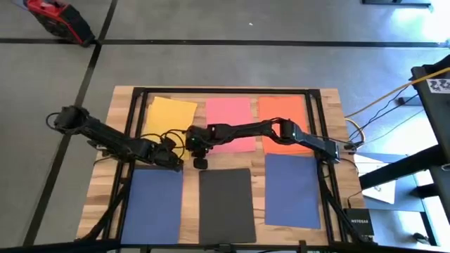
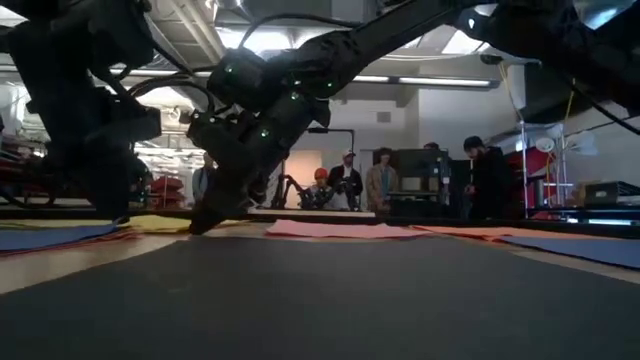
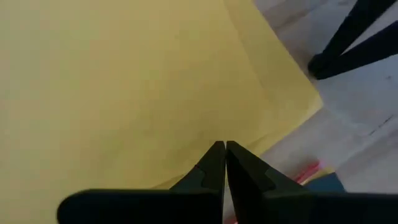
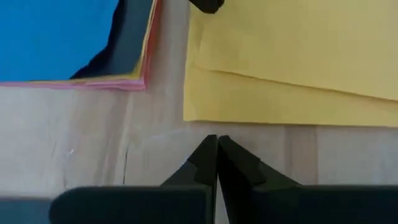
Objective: Organize paper
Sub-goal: Stack the yellow paper on the top of the yellow paper
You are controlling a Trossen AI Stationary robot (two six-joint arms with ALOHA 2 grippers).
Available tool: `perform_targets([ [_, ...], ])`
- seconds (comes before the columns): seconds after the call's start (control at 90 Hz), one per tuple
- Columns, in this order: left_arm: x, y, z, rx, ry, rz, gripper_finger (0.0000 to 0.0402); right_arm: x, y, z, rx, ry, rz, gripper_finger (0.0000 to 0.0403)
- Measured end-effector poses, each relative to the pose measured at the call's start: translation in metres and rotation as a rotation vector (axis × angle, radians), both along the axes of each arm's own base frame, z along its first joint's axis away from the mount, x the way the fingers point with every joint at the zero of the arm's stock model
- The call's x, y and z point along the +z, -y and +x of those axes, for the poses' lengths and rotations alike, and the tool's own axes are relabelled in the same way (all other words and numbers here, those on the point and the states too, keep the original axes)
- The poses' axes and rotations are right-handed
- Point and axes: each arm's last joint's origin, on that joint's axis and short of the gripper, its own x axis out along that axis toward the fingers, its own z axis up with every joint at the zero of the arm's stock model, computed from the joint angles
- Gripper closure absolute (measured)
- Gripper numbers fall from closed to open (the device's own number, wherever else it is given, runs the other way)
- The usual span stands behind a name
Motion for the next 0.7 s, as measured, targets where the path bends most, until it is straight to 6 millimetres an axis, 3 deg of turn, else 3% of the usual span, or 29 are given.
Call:
perform_targets([
  [0.7, 0.0020, 0.0013, 0.0055, -0.002, 0.063, -0.006, 0.0402, -0.0030, 0.0086, 0.0050, 0.001, 0.061, 0.026, 0.0403],
])
